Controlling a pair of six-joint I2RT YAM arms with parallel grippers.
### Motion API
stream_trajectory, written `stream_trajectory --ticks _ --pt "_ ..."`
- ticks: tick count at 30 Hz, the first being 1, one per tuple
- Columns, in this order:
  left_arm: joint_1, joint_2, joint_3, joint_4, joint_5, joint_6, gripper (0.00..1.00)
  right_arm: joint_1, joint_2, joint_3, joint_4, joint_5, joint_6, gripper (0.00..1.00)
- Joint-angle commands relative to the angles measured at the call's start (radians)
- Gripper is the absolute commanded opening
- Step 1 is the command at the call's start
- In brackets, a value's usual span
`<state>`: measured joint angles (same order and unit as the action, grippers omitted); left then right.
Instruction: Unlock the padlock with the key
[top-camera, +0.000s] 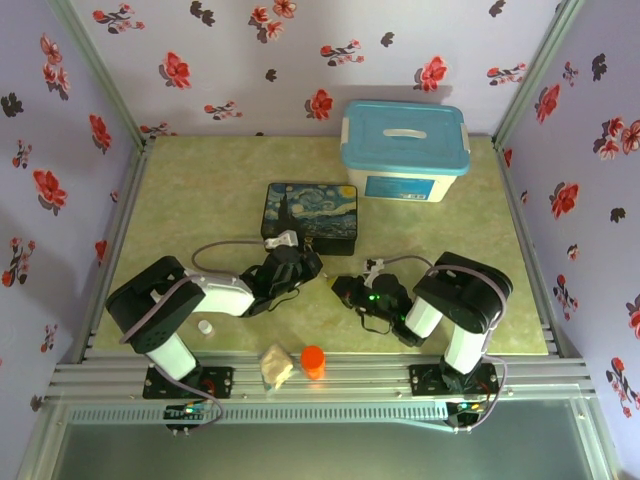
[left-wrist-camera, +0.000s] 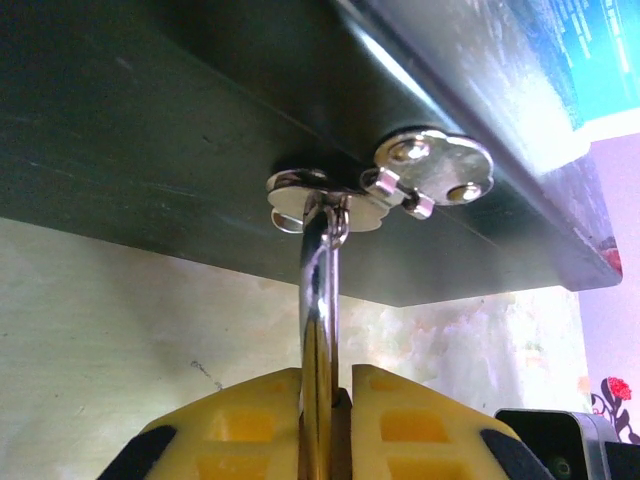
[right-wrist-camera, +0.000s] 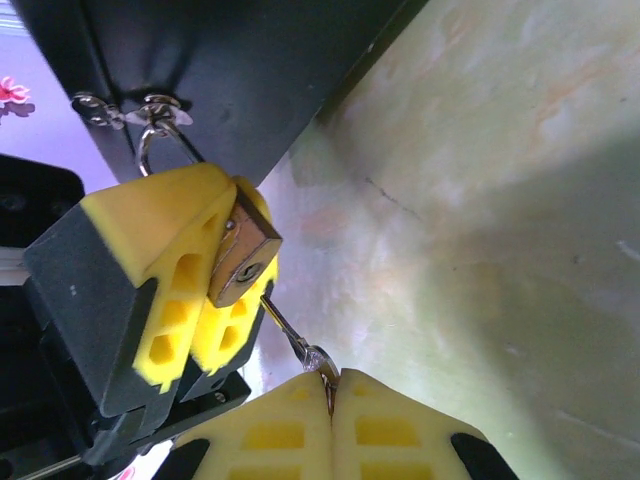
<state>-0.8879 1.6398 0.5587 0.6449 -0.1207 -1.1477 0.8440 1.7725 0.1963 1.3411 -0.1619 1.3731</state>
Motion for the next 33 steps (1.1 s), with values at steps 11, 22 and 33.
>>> stream_trajectory --ticks 11,22,33 --pt "-0.006 -0.046 -0.009 0.137 -0.026 -0.041 0.0 -0.02 -0.03 0.03 0.046 -0.05 0.022 0.0" --pt "-0.008 -0.039 -0.032 0.193 -0.017 -0.074 0.0 -0.05 -0.009 0.041 0.044 -0.097 0.041 0.0" --pt "-0.007 -0.052 -0.029 0.171 -0.031 -0.07 0.0 -0.05 0.004 0.015 0.045 -0.092 0.05 0.0"
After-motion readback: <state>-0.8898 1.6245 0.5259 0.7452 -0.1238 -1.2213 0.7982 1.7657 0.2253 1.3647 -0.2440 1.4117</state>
